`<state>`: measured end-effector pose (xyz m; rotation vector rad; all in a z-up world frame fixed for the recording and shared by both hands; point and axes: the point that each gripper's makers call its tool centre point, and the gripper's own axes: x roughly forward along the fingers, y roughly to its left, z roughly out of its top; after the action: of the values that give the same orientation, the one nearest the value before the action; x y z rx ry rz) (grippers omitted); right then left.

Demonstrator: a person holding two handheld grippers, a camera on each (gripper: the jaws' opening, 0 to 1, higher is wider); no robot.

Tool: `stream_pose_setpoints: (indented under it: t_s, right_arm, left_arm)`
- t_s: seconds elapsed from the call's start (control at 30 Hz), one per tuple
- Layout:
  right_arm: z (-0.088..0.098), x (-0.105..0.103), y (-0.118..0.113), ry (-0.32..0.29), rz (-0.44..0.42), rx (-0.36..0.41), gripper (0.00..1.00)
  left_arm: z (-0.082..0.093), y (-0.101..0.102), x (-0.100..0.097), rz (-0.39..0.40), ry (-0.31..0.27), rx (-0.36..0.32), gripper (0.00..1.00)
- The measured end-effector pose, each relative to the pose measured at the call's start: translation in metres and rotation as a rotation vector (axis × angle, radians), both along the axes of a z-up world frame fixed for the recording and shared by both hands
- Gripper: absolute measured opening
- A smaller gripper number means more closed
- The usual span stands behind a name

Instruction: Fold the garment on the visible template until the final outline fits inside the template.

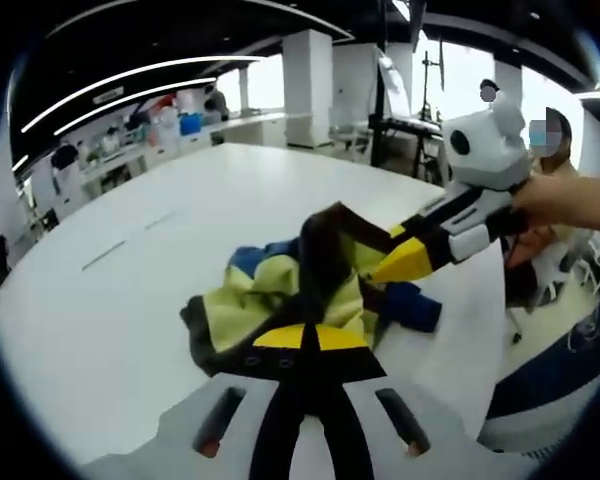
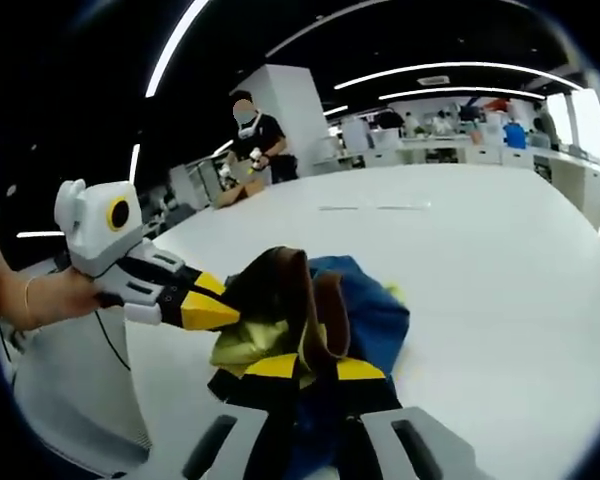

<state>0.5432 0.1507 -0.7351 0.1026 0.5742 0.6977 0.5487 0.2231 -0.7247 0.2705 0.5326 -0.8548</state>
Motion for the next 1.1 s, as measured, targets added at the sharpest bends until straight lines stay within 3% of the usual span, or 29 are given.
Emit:
stream_pose_setpoints:
  t_s: [0.27,0.57,0.77,1.1]
  right_arm:
    - [0.017,-0.002,0.012,-0.035,0.039,0.001,0.05]
    - [0.045,-0.001,0.045,-0.093,0.13,0.015,0.03]
    - [0.042,0.0,0.067,-0.089,0.185,0.01,0.03]
    - [0.023,0.003,0.088,-0.037,0.239,-0.029,0.03]
  left_arm:
    - [0.006,0.009,-0.001,0.031,-0.007,-0.003,0.0]
    - [0.013,0.024,-0.001,0.08,-0.018,-0.018,0.0]
    - [0.014,0.036,-0.003,0.116,-0.019,-0.021,0.0]
    - [0.007,0.049,-0.007,0.15,0.0,-0.02,0.0]
